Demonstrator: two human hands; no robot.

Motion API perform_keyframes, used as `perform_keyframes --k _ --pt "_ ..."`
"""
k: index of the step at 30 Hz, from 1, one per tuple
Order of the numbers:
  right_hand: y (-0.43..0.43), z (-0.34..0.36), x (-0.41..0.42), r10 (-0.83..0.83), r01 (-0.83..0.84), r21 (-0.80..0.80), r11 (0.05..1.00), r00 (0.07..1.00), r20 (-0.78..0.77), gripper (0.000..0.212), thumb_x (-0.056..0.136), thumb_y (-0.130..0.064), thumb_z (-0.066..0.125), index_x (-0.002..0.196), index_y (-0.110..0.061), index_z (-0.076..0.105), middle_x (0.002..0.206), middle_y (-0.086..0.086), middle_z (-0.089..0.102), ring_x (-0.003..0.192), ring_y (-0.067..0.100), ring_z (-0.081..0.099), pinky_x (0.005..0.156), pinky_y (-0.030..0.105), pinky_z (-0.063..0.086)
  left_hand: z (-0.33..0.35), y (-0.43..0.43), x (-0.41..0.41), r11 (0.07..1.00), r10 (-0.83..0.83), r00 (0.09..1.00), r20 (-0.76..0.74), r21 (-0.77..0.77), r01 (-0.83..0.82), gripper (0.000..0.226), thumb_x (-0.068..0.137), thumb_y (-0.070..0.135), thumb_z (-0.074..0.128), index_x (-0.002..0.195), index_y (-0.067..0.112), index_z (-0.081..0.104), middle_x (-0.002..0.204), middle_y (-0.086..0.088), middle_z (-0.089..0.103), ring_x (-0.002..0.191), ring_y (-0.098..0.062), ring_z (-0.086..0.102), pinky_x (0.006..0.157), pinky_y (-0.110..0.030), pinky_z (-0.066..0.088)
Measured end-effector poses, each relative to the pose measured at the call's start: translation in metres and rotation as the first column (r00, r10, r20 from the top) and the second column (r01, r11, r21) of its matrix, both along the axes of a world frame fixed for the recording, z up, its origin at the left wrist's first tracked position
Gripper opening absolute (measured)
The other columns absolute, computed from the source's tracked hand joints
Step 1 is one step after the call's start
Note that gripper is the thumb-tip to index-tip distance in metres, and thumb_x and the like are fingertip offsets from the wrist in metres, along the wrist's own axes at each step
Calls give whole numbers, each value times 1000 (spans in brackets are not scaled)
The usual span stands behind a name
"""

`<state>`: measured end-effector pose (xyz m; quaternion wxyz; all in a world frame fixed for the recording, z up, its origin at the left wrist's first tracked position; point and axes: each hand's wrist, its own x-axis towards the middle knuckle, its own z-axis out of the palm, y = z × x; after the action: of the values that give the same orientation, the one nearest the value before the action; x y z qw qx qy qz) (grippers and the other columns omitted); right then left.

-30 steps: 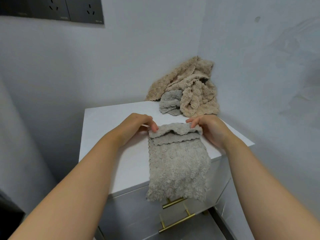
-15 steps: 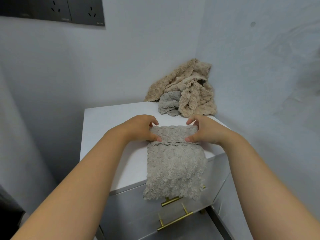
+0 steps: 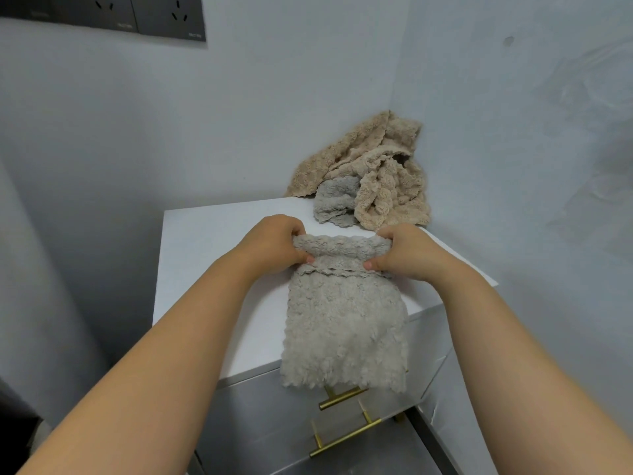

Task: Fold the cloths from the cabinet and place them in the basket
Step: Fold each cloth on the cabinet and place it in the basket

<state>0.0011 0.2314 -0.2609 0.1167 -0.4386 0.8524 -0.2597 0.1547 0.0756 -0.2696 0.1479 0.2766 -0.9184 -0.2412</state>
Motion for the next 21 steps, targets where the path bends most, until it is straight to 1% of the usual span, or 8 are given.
perform_keyframes --k 3,6,8,11,14,16,18,21 --pt "-7 -4 5 -44 37 -139 990 998 -45 19 74 -20 79 85 -19 63 82 -5 59 77 15 54 58 26 35 -4 1 -3 989 67 992 -108 -123 -80 22 78 25 75 84 16 55 89 2 52 86 -19 48 66 -29 35" --pt "-13 -10 8 -105 51 -280 959 978 -181 21 75 -18 77 92 -16 64 93 -1 54 89 17 49 68 29 35 -7 2 -4 960 72 977 -202 -253 -123 17 81 23 69 87 16 54 88 4 48 84 -16 42 67 -30 33" --pt "-14 -11 10 -115 35 -312 949 963 -244 23 76 -18 76 93 -15 61 95 -1 50 92 18 46 71 30 33 -7 2 -4 949 51 970 -238 -291 -121 17 81 18 67 85 17 50 85 6 44 82 -16 40 65 -30 31" --pt "-12 -8 10 -86 21 -282 959 971 -223 24 75 -14 76 89 -15 57 89 -2 49 85 17 46 63 30 33 -3 1 -2 968 7 973 -231 -241 -65 23 76 8 66 76 17 44 79 6 45 79 -18 42 62 -30 30" --pt "-7 -3 8 -11 -32 -238 971 984 -179 25 74 -11 76 81 -17 53 81 -7 49 77 16 46 57 27 34 2 -1 3 992 -39 976 -212 -126 12 23 74 3 66 73 14 46 84 -5 56 76 -19 44 62 -30 32" --pt "-4 0 8 26 -58 -191 980 986 -166 25 73 -9 77 81 -15 54 81 -7 49 77 15 46 59 25 34 5 -3 8 992 -89 983 -159 -106 73 24 73 6 71 75 15 49 91 -6 59 78 -17 45 62 -25 34" --pt "-1 5 9 53 -74 -131 989 986 -155 25 72 -6 77 83 -13 55 82 -7 49 77 13 45 59 23 33 9 -3 12 988 -130 987 -90 -99 121 28 72 9 75 73 19 49 94 -1 59 81 -16 48 64 -20 35" --pt "2 11 10 98 -107 -58 993 985 -141 28 72 -8 79 82 -16 54 83 -11 47 78 12 44 60 21 33 17 -5 18 985 -162 986 32 -62 163 28 71 14 79 76 20 52 94 3 58 85 -16 50 69 -24 39"
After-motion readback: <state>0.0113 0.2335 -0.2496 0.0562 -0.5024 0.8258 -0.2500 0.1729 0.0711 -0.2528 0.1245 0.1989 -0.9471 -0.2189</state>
